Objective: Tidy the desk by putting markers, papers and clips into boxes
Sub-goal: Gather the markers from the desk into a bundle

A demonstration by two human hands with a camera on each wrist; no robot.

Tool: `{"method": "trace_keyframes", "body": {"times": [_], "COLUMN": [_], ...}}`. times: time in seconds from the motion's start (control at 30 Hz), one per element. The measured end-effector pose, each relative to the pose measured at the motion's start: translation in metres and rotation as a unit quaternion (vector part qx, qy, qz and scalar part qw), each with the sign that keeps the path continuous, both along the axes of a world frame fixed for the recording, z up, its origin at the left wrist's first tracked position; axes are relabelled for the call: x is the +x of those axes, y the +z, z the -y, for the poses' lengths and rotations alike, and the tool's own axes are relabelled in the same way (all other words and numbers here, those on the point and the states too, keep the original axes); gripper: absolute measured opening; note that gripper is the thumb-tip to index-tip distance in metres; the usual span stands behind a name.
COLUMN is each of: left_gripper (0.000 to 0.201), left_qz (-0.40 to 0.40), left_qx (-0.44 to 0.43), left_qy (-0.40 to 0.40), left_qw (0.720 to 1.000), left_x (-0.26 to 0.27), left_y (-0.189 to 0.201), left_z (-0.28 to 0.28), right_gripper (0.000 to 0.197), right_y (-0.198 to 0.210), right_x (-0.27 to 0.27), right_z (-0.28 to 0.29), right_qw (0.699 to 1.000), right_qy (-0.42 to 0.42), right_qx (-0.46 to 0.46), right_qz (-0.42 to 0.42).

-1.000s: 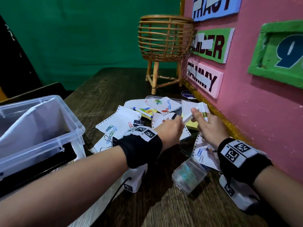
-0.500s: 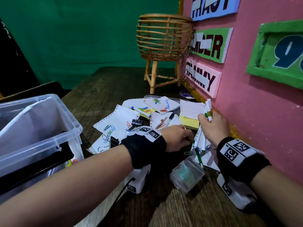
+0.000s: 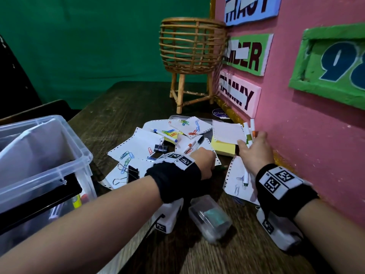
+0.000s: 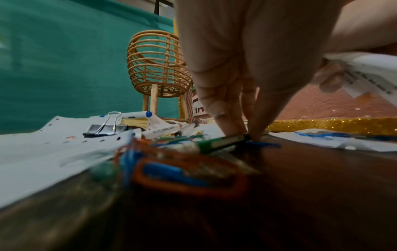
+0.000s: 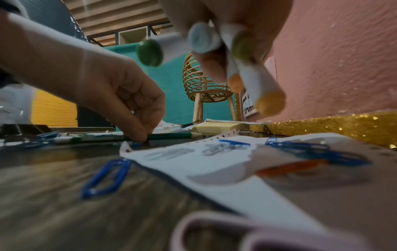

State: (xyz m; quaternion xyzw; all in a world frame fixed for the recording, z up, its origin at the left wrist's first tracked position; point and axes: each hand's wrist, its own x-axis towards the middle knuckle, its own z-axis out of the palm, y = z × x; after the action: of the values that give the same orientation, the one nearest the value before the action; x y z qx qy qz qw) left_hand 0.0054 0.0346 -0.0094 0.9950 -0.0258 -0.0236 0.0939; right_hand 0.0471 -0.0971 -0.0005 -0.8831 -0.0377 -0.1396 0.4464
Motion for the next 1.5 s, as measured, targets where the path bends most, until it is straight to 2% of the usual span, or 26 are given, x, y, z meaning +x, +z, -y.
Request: {"method": "trace_keyframes", "body": {"times": [0.07, 0.2, 0.3, 0.37, 0.47, 0.53, 0.6, 0.67, 0.73, 0.87, 0.97, 1.07, 1.13, 1.23, 1.33, 1.43, 1.5], "left_gripper": [0.035, 0.033, 0.026, 0.019, 0.016, 0.017, 0.019, 0.022, 0.028, 0.036, 0.04, 0.042, 0.041, 0.036, 0.024, 0.019, 0.019], "left_qz": [0.019, 0.139, 0.22, 0.235, 0.192, 0.191, 0.194, 0.145, 0.061, -0.031, -0.076, -0.073, -0.058, 0.037, 0.102, 0.113, 0.102], "left_qx": [-0.03, -0.089, -0.2, -0.291, -0.399, -0.352, -0.229, -0.089, 0.013, 0.125, 0.121, 0.08, 0.04, -0.07, -0.154, -0.2, -0.197], "left_qy": [0.037, 0.082, 0.08, 0.084, 0.064, 0.047, 0.057, 0.103, 0.14, 0.125, 0.133, 0.145, 0.166, 0.208, 0.128, 0.012, -0.019], "left_qw": [0.999, 0.983, 0.951, 0.924, 0.894, 0.915, 0.952, 0.98, 0.988, 0.984, 0.981, 0.983, 0.984, 0.975, 0.975, 0.973, 0.975], "left_x": [0.002, 0.002, 0.002, 0.002, 0.003, 0.007, 0.015, 0.022, 0.023, 0.026, 0.026, 0.021, 0.019, 0.013, 0.005, 0.0, 0.0], "left_y": [0.001, 0.011, 0.016, 0.019, 0.022, 0.021, 0.016, 0.013, 0.012, 0.009, 0.009, 0.009, 0.009, 0.014, 0.017, 0.012, 0.009], "left_z": [-0.001, -0.002, -0.008, -0.01, -0.006, -0.006, -0.012, -0.022, -0.029, -0.028, -0.022, -0.016, -0.012, -0.008, 0.001, 0.005, 0.005], "right_gripper": [0.027, 0.011, 0.012, 0.021, 0.022, 0.015, 0.019, 0.018, 0.014, 0.02, 0.008, 0.008, 0.017, 0.036, 0.051, 0.049, 0.044], "right_y": [-0.003, -0.005, -0.002, 0.0, 0.0, -0.001, -0.001, 0.0, -0.001, -0.002, -0.002, -0.003, -0.003, -0.001, -0.003, 0.0, 0.0], "right_x": [0.005, 0.004, -0.002, -0.007, -0.008, -0.007, -0.005, -0.004, -0.001, 0.002, 0.0, 0.001, 0.003, 0.007, 0.008, 0.004, 0.003], "right_z": [0.0, -0.002, -0.004, -0.004, -0.004, -0.003, -0.002, -0.002, -0.003, -0.004, -0.004, -0.005, -0.005, -0.003, -0.001, -0.001, -0.001], "right_qw": [1.0, 0.996, 0.988, 0.983, 0.976, 0.978, 0.985, 0.991, 0.992, 0.994, 0.991, 0.991, 0.995, 0.999, 0.999, 0.999, 0.998], "right_qy": [0.008, 0.079, 0.149, 0.177, 0.207, 0.201, 0.17, 0.135, 0.123, 0.106, 0.11, 0.114, 0.094, 0.036, 0.036, 0.037, 0.049], "right_qx": [-0.004, 0.039, 0.042, 0.048, 0.048, 0.025, 0.0, -0.014, -0.006, 0.004, 0.064, 0.06, 0.027, -0.019, -0.011, 0.007, 0.018], "right_qz": [0.003, 0.005, -0.004, -0.013, -0.039, -0.046, -0.034, -0.019, -0.008, -0.017, -0.038, -0.04, -0.028, -0.006, -0.003, 0.002, 0.019]}}
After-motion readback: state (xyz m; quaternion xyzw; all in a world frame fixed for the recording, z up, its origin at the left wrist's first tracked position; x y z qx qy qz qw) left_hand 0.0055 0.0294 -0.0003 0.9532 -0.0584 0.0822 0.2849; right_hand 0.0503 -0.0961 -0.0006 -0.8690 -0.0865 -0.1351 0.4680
